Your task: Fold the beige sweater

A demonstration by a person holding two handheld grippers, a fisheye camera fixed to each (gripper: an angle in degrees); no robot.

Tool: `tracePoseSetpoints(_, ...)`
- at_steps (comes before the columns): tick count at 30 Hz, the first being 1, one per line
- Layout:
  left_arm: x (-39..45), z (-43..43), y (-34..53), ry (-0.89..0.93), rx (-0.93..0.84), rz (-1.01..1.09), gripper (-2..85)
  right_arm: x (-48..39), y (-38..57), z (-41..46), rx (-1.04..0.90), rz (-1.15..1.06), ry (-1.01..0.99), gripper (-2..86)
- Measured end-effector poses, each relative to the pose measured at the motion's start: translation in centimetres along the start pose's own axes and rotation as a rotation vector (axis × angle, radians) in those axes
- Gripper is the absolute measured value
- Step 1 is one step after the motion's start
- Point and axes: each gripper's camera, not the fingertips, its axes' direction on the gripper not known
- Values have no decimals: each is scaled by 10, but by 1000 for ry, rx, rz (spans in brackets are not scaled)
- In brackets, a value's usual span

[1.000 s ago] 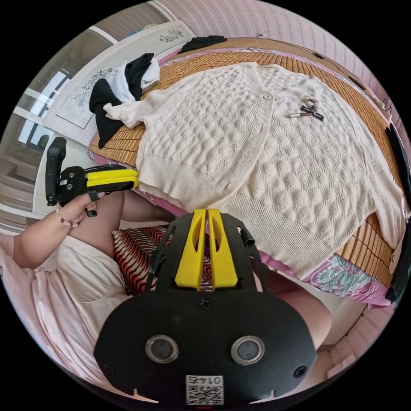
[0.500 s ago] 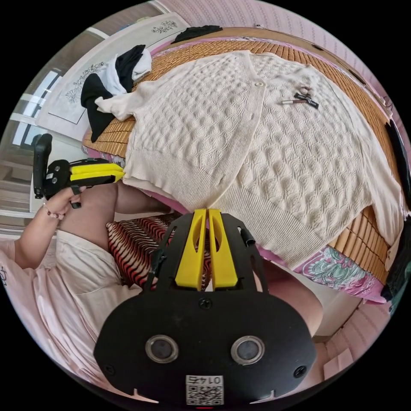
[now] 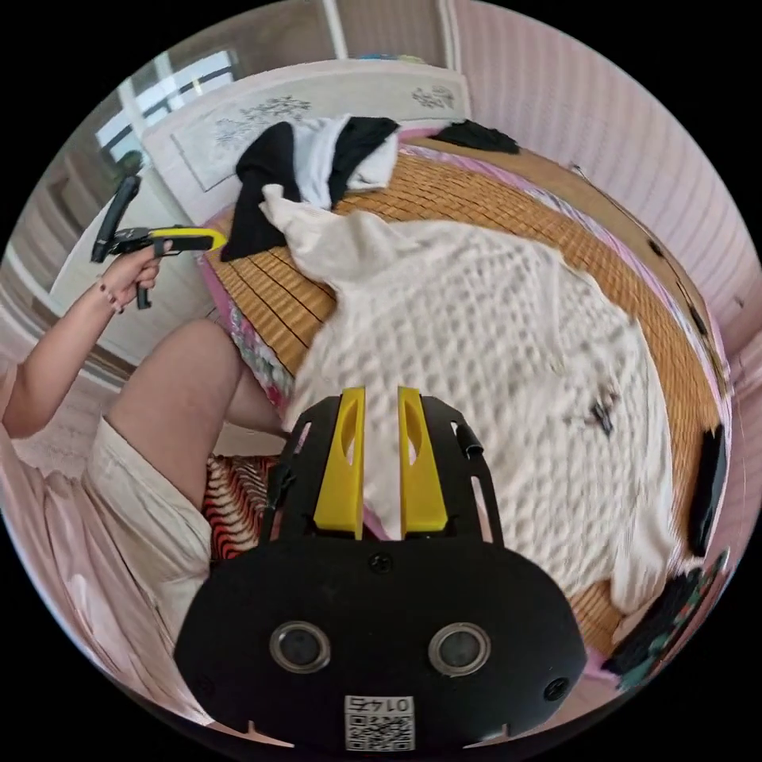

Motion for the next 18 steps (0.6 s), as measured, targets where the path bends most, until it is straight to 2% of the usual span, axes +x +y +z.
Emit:
tracePoseSetpoints(6,-71,-3,-21,-98,74,-86,50,-76,-120,18,73,-308,-127,79)
tracePoseSetpoints(10,-100,17,-40,-17,110,-183,82,-127,-198,33,70,-448,-136,85)
tracePoseSetpoints(15,-118,57,-57,28,29,-212,46,-151,-252,60,53,-435,-84,88)
tracePoseSetpoints(18,-124,56,-51,76,78,-208,2,-159,-269,84,-71,-423,-70,63)
